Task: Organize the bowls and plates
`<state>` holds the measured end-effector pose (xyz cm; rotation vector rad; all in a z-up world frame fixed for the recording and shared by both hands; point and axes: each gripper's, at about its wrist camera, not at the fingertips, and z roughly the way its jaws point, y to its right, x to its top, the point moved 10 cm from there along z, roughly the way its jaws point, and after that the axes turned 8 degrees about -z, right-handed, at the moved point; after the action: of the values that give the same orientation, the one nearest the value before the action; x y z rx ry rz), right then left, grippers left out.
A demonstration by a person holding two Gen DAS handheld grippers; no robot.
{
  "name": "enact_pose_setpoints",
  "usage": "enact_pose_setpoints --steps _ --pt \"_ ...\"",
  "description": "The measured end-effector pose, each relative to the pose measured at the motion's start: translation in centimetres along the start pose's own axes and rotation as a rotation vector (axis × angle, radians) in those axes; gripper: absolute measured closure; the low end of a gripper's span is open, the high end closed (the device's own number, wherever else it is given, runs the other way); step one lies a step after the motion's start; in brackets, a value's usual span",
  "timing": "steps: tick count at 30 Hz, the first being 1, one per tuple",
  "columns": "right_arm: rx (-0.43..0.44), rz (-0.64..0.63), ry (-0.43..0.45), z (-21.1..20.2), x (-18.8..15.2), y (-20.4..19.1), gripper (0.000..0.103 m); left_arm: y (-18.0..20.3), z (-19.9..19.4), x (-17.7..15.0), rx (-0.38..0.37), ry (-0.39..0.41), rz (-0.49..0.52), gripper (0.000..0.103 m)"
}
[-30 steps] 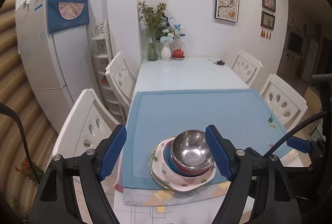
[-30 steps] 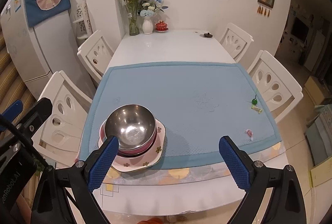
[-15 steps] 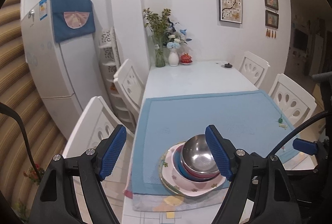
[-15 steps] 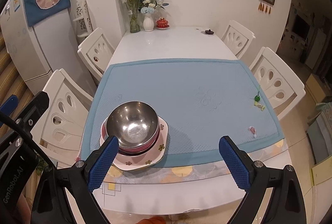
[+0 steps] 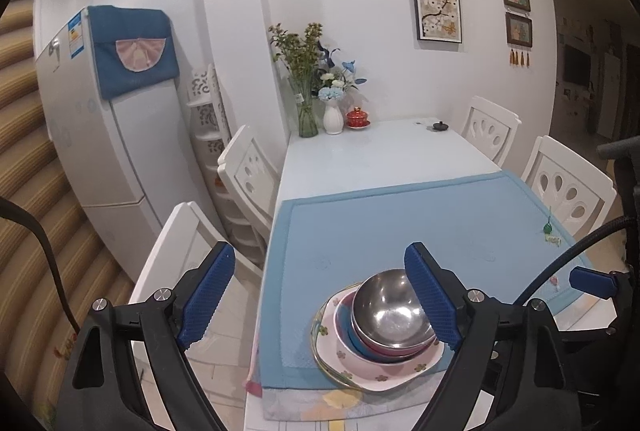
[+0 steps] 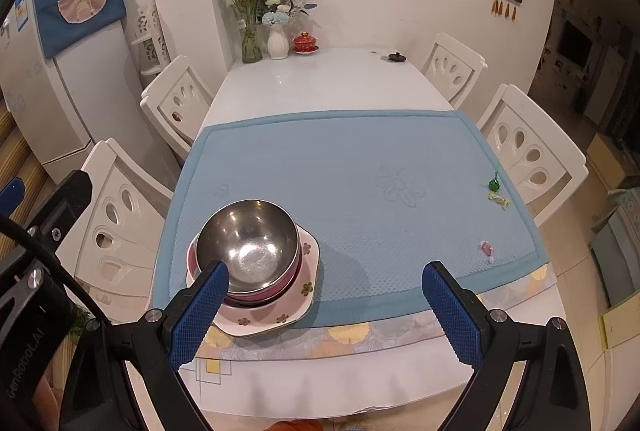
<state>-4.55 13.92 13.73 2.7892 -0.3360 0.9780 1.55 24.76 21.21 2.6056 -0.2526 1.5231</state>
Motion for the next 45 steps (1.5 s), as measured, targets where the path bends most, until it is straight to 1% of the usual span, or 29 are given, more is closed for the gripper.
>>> enact_pose_setpoints --steps 12,16,21,26,28,30,39,45 --pt "0.003 0.018 0.000 0.7 0.6 -0.3 0.007 0.3 1.3 0.2 -0.017 -0.005 0.009 0.013" --pt "-0.006 0.013 -0.001 1.0 0.9 -0.6 0.007 0.3 1.8 0.2 -0.020 -0.012 0.014 0.013" --pt "-0.013 0.010 -0.008 1.6 1.4 -0.7 0.007 0.2 2.6 0.4 -0.025 -0.022 0.013 0.009" --pt "-0.029 0.015 -0.010 2.3 2.1 -0.6 0.007 0.2 3.6 0.8 -0.035 -0.024 0.018 0.008" --pt "-0.032 0.019 -0.014 2.6 2.3 -0.6 0.007 0.3 4.2 0.9 -0.038 -0.033 0.023 0.006" --pt "-0.039 0.026 -0.019 2.9 2.5 -0.5 0.007 0.3 4.8 1.0 -0.036 -0.045 0.026 0.003" --pt "-0.065 0.055 -0.041 4.0 2.5 -0.2 0.007 0.3 7.0 0.7 -0.069 -0.098 0.023 0.002" --pt "-0.062 0.073 -0.056 4.8 2.5 -0.6 0.007 -0.1 8.1 0.4 -0.070 -0.129 0.030 0.002"
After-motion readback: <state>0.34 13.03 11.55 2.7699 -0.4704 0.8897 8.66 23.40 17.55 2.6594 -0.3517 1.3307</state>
